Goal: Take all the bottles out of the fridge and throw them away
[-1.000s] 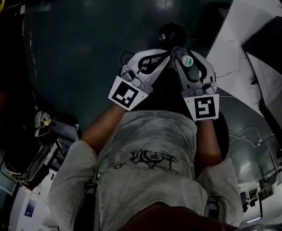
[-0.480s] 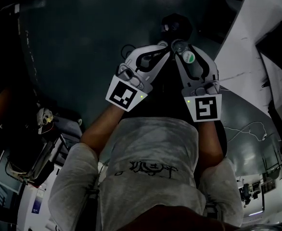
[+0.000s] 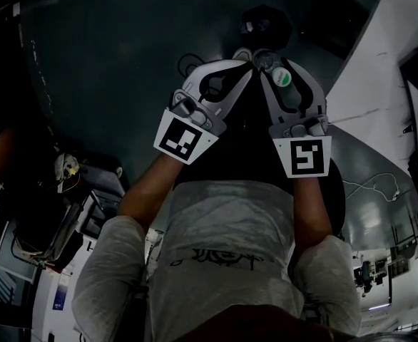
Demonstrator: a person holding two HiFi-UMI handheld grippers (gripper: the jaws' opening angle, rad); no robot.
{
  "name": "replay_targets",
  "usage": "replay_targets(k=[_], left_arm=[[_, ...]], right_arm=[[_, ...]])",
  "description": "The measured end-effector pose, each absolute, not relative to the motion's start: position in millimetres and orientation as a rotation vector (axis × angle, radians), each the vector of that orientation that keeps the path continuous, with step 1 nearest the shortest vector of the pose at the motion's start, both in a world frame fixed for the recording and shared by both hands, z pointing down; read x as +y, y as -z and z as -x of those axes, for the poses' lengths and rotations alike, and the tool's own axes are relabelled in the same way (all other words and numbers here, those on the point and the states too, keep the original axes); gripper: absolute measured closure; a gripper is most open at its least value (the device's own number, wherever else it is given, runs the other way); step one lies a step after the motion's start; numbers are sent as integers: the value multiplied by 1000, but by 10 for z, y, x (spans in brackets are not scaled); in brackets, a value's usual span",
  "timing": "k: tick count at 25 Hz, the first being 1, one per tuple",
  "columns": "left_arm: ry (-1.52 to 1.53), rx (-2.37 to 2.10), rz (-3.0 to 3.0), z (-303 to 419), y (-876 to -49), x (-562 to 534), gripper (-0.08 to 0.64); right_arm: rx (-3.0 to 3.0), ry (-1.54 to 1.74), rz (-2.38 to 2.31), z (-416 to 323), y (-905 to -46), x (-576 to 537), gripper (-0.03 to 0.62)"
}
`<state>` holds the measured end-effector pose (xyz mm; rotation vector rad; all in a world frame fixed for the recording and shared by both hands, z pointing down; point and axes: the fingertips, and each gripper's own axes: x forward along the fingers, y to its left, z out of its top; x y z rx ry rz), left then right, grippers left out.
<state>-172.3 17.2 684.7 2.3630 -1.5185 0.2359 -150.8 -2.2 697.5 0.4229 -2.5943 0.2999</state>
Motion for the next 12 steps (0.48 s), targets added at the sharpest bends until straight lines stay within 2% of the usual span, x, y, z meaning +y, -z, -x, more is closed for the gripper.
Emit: replay_targets(k=[12], left_arm=[[-255, -1524, -2308, 1755, -7414, 360, 552]], right_arm=[[-2571, -329, -430, 1532, -7622, 202, 434]])
